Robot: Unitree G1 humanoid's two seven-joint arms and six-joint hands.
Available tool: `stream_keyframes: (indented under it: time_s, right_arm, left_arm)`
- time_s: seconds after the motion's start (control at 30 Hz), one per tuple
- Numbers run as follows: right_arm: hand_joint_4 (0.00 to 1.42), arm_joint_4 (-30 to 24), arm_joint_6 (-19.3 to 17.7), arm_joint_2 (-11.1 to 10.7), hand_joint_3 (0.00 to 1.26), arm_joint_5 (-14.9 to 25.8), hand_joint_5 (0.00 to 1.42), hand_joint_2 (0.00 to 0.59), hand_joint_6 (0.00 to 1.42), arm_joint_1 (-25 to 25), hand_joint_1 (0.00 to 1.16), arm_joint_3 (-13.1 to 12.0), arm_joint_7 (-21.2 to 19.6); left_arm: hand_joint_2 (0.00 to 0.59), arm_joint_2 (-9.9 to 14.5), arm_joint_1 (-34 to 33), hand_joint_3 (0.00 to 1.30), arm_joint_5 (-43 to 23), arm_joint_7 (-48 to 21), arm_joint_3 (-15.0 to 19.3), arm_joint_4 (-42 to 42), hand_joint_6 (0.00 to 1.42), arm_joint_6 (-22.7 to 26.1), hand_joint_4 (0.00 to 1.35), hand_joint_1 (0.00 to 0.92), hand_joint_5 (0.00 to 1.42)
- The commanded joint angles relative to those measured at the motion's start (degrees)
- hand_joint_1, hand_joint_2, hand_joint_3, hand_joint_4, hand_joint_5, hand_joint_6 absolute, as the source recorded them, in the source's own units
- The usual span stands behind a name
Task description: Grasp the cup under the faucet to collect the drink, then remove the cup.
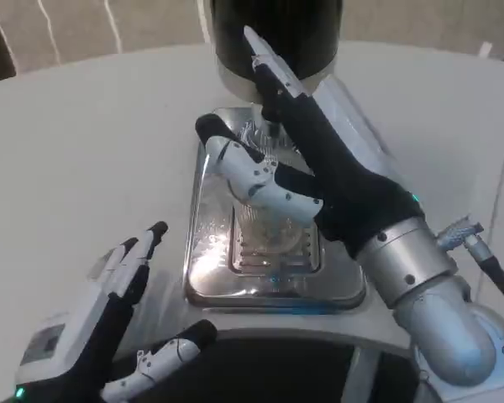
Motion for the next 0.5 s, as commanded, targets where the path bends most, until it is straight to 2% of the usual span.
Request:
stream_keyframes:
  time_s: [0.03,0.17,0.23,0.5]
  right_arm:
    - [0.00,-0.9,0.3,-1.3,0.02,-1.9,0.00,0.446,0.03,-2.0,0.22,3.0,3.6]
    - [0.00,-1.2,0.6,-3.3,0.03,-7.5,0.00,0.431,0.03,-3.9,0.19,5.7,5.8]
    - [0.00,-1.8,1.5,-4.2,0.04,-11.8,0.00,0.439,0.03,-4.8,0.16,7.5,7.9]
    - [0.00,-5.2,3.8,-3.6,0.04,-22.2,0.00,0.447,0.02,-4.7,0.15,10.3,13.2]
  left_arm:
    - [0.143,0.7,-0.3,0.00,1.5,1.3,-0.3,0.6,0.00,1.6,0.00,0.000,0.00]
    - [0.144,0.4,-0.5,0.00,2.7,2.4,-0.5,0.3,0.00,3.1,0.00,0.000,0.00]
    - [0.146,0.4,-0.6,0.00,3.0,2.7,-0.6,0.3,0.00,3.7,0.00,0.000,0.00]
    - [0.139,1.0,-2.3,0.00,2.8,2.2,-1.3,1.2,0.00,6.4,0.00,0.000,0.00]
